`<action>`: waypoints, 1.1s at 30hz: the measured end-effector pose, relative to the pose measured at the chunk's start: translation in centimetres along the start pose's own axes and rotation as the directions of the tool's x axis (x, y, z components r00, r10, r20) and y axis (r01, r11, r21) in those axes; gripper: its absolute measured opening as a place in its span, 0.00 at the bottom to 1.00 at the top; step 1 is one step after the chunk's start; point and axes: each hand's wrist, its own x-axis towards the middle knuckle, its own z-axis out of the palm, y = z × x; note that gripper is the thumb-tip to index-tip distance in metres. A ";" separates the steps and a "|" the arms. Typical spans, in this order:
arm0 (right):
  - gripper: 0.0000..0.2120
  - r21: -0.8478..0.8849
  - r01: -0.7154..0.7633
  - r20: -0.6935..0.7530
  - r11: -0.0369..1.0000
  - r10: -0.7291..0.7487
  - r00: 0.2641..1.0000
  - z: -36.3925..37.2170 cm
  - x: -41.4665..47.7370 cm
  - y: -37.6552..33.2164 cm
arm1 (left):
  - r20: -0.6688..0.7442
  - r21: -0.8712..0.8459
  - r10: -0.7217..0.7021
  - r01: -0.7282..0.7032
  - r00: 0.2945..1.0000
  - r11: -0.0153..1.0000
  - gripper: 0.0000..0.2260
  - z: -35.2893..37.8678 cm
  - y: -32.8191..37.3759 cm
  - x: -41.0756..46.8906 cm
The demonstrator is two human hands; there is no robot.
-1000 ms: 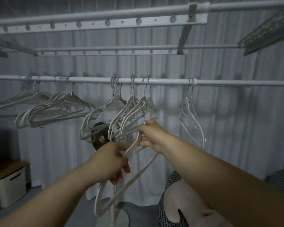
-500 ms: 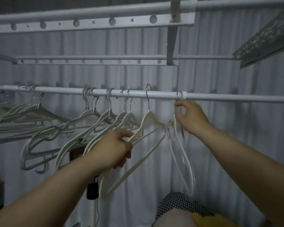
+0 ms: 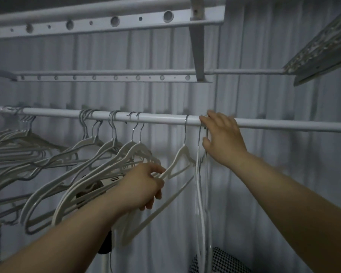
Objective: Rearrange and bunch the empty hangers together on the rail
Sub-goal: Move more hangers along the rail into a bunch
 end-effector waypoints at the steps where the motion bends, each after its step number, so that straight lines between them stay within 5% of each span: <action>1: 0.27 0.000 0.003 0.001 1.000 -0.003 1.000 0.0 0.0 0.0 | 0.002 -0.002 0.000 0.000 1.000 1.000 0.14 0.2 -0.1 0.1; 15: 0.22 0.030 0.010 -0.060 0.999 -0.008 0.998 0.0 0.9 -0.1 | 0.086 0.053 0.049 -0.053 0.995 0.997 0.13 0.9 1.0 -0.3; 19: 0.23 0.041 0.019 -0.094 0.999 -0.015 0.995 0.0 1.5 -0.5 | -0.059 0.218 0.198 -0.180 0.979 0.959 0.16 -0.2 0.4 -0.9; 22: 0.22 0.017 0.054 -0.067 0.998 -0.053 0.996 0.2 2.0 -1.1 | -0.282 0.341 0.342 -0.239 0.896 0.909 0.12 -1.8 -0.2 -1.7; 25: 0.22 -0.046 0.052 -0.019 0.998 -0.053 0.998 0.5 2.4 -1.7 | -0.386 0.528 0.426 -0.182 0.818 0.829 0.13 -3.8 -1.1 -2.0; 29: 0.21 -0.072 0.023 -0.023 0.997 -0.025 0.999 0.6 2.8 -2.2 | -0.366 0.684 0.334 0.008 0.869 0.729 0.18 -5.5 -2.8 -1.9; 33: 0.21 -0.087 0.024 -0.023 0.996 -0.027 0.999 0.6 2.8 -2.1 | -0.344 0.655 0.242 0.047 0.907 0.754 0.14 -6.1 -4.1 -1.8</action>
